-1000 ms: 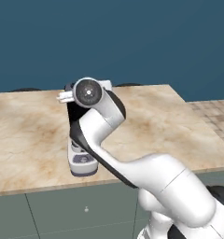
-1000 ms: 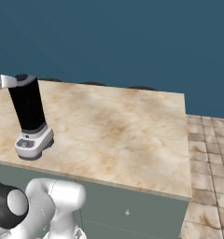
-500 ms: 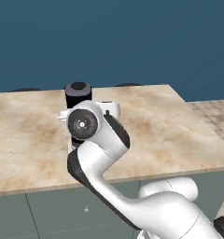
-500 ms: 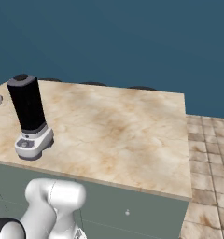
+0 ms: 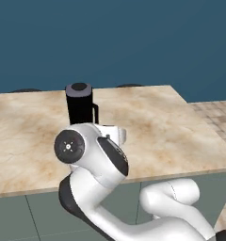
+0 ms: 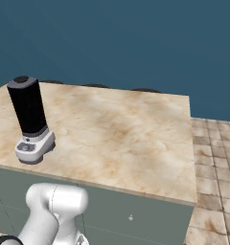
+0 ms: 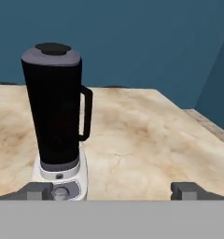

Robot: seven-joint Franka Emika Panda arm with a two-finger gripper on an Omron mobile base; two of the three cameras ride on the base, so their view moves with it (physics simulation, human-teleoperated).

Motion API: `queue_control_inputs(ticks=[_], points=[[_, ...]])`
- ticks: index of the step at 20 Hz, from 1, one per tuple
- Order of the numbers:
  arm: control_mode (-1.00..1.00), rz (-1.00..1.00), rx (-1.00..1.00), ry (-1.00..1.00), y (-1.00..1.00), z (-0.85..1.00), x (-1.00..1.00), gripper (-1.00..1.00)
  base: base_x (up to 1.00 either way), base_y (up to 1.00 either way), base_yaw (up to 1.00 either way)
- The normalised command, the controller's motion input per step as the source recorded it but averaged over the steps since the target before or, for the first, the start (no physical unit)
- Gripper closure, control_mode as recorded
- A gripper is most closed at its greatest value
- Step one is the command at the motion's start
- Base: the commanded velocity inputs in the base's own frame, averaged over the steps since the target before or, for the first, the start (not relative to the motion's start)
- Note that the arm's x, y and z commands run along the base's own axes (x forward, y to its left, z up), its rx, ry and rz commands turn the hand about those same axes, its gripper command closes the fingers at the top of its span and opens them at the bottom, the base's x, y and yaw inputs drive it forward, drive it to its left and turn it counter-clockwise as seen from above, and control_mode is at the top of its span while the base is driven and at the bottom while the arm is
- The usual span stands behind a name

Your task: Grab the onion and garlic from the fridge, place them in the blender, close the lid, and turn on the blender to create a marinade.

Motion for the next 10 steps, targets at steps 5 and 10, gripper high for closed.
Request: queue_control_inputs(ticks=[5,10], points=[[-1.0,-0.14,0.0,0.24,-0.12,-0.4,-0.05,-1.0,0.0,0.0,0.0],[-1.0,-0.14,-0.06,0.04,-0.03,-0.65,0.0,-1.0,0.0,0.0,0.0]])
